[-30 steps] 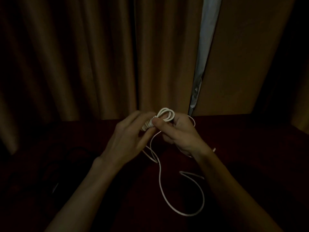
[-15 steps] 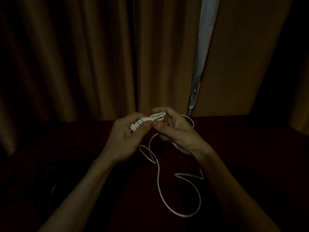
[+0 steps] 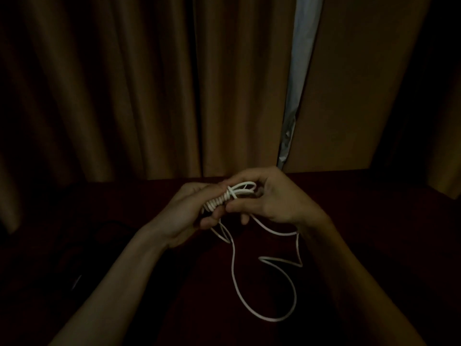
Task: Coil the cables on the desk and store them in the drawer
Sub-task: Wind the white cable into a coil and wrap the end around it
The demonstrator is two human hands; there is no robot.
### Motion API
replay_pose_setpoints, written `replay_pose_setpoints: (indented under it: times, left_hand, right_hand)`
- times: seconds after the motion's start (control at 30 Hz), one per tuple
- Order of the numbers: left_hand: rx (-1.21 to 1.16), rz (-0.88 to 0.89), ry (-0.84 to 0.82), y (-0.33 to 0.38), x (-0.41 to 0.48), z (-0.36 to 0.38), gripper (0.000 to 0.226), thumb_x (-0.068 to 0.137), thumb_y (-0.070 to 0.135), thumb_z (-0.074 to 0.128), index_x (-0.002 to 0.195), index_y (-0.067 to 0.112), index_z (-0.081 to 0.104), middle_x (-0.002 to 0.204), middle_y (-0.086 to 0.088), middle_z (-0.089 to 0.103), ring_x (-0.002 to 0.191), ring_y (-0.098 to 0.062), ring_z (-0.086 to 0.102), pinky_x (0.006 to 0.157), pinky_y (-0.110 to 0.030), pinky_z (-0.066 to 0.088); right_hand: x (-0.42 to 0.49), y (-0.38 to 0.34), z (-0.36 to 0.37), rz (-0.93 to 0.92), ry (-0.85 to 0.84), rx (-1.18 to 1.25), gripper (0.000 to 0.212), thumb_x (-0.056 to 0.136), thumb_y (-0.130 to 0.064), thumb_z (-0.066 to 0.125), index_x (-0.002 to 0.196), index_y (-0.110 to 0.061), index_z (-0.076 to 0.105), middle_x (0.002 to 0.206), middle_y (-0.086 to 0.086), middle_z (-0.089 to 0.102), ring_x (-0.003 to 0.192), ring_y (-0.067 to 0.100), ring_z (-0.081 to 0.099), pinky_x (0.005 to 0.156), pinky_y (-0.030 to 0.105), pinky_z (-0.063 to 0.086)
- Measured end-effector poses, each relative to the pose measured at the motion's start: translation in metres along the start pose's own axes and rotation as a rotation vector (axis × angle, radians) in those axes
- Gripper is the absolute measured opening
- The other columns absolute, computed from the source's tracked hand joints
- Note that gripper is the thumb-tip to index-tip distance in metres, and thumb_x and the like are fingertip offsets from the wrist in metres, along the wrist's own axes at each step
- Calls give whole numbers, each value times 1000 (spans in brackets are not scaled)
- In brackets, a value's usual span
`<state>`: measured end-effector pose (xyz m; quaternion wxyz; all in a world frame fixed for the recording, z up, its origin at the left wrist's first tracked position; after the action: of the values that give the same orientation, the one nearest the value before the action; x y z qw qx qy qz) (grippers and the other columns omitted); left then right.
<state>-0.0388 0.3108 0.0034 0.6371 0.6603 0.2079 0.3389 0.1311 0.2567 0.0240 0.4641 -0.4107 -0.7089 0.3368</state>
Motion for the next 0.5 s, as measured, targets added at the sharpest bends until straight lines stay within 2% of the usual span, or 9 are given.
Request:
replay_pose_setpoints:
  times: [0.07, 0.13, 0.2, 0.27, 0.33, 0.37, 0.43, 0.5]
  left_hand:
    - [25, -32, -25, -1, -1, 2, 36, 91, 39, 62, 69, 12, 71, 55, -11, 48, 41, -14, 37, 47, -29, 21]
    - [147, -26, -13, -1, -1, 2, 42, 95, 41, 53, 67, 16, 70, 59, -14, 56, 43, -18, 45, 49, -30, 28]
    - [385, 54, 40, -2, 0, -2, 43, 103, 42, 47, 75, 20, 72, 68, -8, 66, 52, -19, 59, 52, -27, 39]
    - [602, 213, 172, -2, 0, -8, 28, 98, 45, 54, 98, 23, 72, 80, 5, 72, 70, -11, 69, 64, -27, 49]
    - [736, 388, 232, 1, -1, -11, 38, 90, 41, 67, 123, 22, 65, 104, 13, 72, 95, -3, 70, 79, -26, 54]
    - [817, 481, 226, 3, -2, -10, 44, 88, 32, 73, 129, 19, 63, 112, 12, 71, 102, -1, 68, 83, -25, 54]
    - [991, 665, 214, 7, -4, -4, 46, 86, 17, 79, 129, 11, 64, 114, 6, 68, 101, -1, 66, 84, -20, 51]
    - [1079, 787, 231, 9, -7, -3, 43, 88, 15, 79, 128, 6, 65, 113, 4, 64, 98, 0, 61, 85, -16, 46]
  right_hand:
    - [1, 2, 0, 7, 30, -91, 22, 83, -4, 81, 103, -10, 74, 85, 8, 77, 59, 23, 69, 58, 37, 56]
    - [2, 4, -1, 1, 52, -144, 20, 84, -8, 82, 102, -5, 74, 82, 9, 77, 57, 21, 69, 57, 36, 54]
    - [3, 4, -1, 3, 67, -133, 15, 86, -8, 80, 99, -3, 73, 78, 9, 76, 55, 22, 68, 56, 34, 53]
    - [3, 7, -1, 26, 118, -117, 13, 88, -7, 78, 96, 0, 70, 69, 6, 74, 51, 20, 66, 55, 31, 51]
    - [4, 10, -3, 45, 181, -103, 17, 90, -9, 76, 93, 5, 66, 59, 4, 69, 49, 18, 64, 55, 31, 50]
    - [4, 12, -4, 44, 197, -79, 21, 91, -11, 75, 92, 7, 64, 58, 7, 68, 48, 19, 64, 55, 31, 49]
    - [4, 11, -3, 23, 195, -14, 23, 93, -13, 73, 91, 8, 63, 61, 14, 67, 47, 20, 63, 54, 30, 49]
    - [5, 10, 1, 14, 168, 33, 20, 94, -13, 71, 87, 4, 63, 62, 15, 67, 46, 19, 62, 54, 28, 49]
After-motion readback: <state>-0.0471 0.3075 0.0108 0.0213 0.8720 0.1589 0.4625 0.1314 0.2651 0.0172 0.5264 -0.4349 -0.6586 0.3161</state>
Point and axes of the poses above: each hand's wrist, its own x-axis towards the middle knuckle, its own z-axis out of the palm, y = z × x, the point moved 2 cm from there along x, towards the middle knuckle
